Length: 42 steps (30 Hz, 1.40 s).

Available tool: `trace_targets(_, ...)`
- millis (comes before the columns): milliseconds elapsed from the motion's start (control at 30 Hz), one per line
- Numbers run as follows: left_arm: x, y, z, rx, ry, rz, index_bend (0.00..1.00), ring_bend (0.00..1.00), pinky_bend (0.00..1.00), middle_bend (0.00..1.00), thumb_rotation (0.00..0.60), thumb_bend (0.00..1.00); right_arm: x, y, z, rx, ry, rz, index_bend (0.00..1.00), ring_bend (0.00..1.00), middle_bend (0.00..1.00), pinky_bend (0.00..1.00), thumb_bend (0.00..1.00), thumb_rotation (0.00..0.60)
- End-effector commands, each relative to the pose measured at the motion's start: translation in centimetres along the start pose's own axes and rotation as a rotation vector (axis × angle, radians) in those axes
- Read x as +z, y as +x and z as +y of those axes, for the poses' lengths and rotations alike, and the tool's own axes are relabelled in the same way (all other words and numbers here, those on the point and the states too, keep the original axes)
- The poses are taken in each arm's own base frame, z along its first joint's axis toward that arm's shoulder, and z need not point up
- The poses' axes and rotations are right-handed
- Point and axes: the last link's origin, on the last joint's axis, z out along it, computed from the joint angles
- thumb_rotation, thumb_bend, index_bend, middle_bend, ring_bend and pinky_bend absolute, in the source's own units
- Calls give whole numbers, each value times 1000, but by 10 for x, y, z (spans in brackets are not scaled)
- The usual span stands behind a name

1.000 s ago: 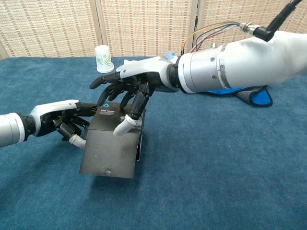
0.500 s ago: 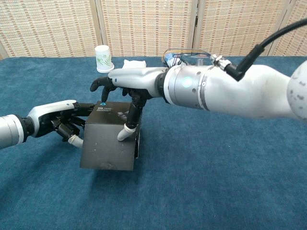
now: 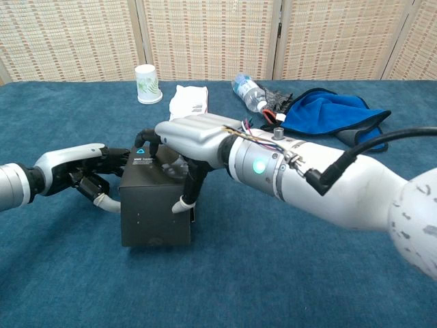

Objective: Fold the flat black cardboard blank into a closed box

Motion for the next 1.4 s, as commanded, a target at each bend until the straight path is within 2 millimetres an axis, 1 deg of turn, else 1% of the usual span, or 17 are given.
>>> trace_targets(33, -2, 2, 1, 9, 8, -4, 220, 128, 511, 239, 600, 83, 2, -1, 1, 5, -7, 3, 125, 127, 216, 167, 0, 600)
trace_targets(100, -3, 3, 2, 13, 12, -8, 211, 101, 455, 220, 600, 84, 4, 0, 2, 6, -11, 4, 127, 127, 217, 167, 0, 600)
trace_targets(267, -7, 4, 4, 19, 29, -33, 153, 11, 268, 162, 600, 84, 7, -3, 1, 10, -15, 4, 129, 135, 222, 167, 0, 600)
trace_targets(333, -9, 5, 5, 16, 33, -42, 130, 0, 221, 142, 600, 84, 8, -5, 1, 5, -17, 8, 133, 136, 223, 167, 0, 600)
trace_targets(467, -12, 7, 6, 39, 45, -59, 94, 0, 200, 121, 600, 84, 9, -7, 0, 5, -16, 9, 138, 136, 226, 167, 0, 600)
trace_targets(733, -19, 15, 9, 88, 77, -103, 5, 0, 154, 39, 600, 83, 9, -7, 1, 3, -17, 13, 143, 139, 226, 167, 0, 600)
trace_targets(867, -24, 19, 10, 123, 103, -136, 0, 0, 130, 1, 600, 84, 9, -8, 1, -2, -14, 14, 146, 139, 227, 167, 0, 600)
trace_targets(1133, -39, 32, 12, 183, 151, -149, 0, 0, 125, 0, 600, 84, 3, -9, -4, -49, 16, 55, 185, 144, 250, 167, 0, 600)
trace_targets(1400, -55, 47, 6, 275, 202, -138, 0, 0, 114, 0, 600, 83, -3, -19, -6, -137, 53, 114, 247, 144, 267, 178, 2, 600)
